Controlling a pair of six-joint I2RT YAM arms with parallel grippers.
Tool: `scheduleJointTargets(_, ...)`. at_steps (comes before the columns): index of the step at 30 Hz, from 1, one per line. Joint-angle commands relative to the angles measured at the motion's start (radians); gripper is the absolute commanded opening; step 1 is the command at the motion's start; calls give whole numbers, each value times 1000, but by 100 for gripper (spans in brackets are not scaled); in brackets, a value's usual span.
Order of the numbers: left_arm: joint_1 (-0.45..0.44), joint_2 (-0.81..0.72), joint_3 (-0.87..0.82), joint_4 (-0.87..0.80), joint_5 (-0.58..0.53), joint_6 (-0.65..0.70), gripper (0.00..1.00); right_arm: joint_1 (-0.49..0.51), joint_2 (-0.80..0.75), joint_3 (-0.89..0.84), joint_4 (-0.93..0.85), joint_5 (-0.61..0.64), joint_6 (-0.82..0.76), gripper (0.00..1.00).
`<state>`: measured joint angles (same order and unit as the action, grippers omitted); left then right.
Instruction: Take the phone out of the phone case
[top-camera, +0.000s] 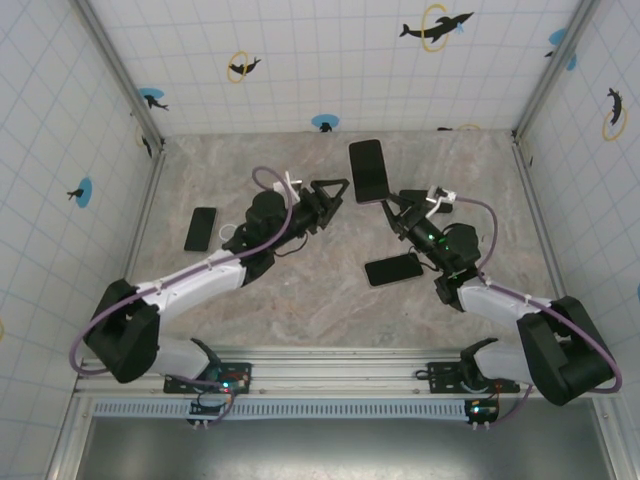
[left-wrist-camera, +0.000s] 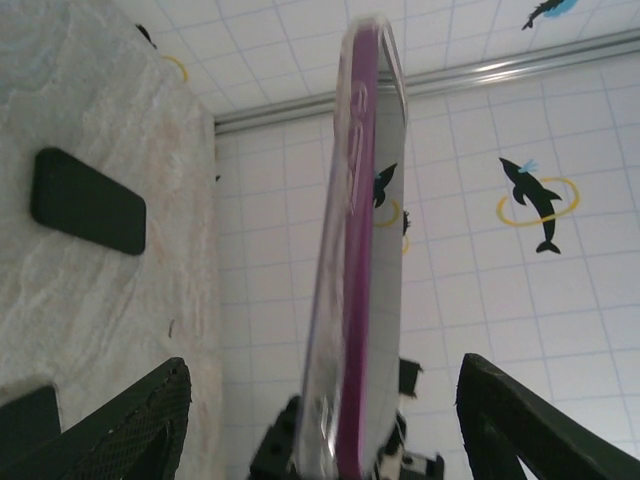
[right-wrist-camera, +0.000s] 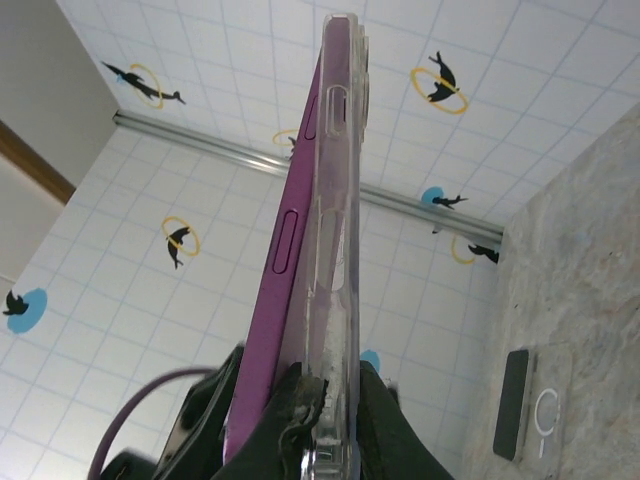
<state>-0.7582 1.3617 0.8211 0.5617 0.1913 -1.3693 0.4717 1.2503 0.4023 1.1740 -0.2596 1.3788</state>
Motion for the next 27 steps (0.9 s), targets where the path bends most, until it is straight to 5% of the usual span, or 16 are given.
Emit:
scheduleJointTargets(1,-71,-24,-38,41,-114,-108,69,27,0,12,70,97,-45,0)
scheduleJointTargets(9,-175,48,43,127,-191,-225,62,75,28,20,67,164,-115,0)
scheduleJointTargets(27,-175,119,40,212,-242,-249,55,102,11,26,65,138,-156,0)
